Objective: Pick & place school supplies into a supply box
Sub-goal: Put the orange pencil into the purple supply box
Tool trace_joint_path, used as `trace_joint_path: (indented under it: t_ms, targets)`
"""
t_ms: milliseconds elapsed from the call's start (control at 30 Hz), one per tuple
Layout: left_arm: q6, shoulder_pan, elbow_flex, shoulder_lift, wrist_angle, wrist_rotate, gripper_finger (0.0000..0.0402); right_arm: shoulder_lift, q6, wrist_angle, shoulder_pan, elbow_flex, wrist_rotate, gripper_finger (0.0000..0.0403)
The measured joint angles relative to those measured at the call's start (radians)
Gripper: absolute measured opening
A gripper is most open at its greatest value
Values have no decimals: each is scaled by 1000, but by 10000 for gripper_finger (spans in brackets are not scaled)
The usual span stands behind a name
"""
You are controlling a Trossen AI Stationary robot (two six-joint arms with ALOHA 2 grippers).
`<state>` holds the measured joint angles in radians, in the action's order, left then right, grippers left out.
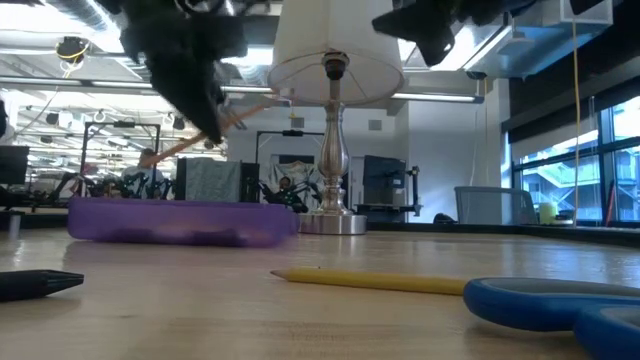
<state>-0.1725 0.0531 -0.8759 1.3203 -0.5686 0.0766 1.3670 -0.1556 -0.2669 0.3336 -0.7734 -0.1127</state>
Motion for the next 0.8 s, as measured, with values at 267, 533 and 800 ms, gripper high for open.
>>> trace_joint_path:
  t_ms: [267, 533, 800]
  targets:
    - [-14, -71, -16, 132, -86, -114, 16, 0, 1, 3, 5, 0, 135, 262]
    - [0, -105, -16, 237, -123, -148, 17, 0, -100, 10, 5, 0, 141, 262]
    - [3, -122, -16, 279, -122, -150, 19, 0, -210, 130, 35, 0, 94, 262]
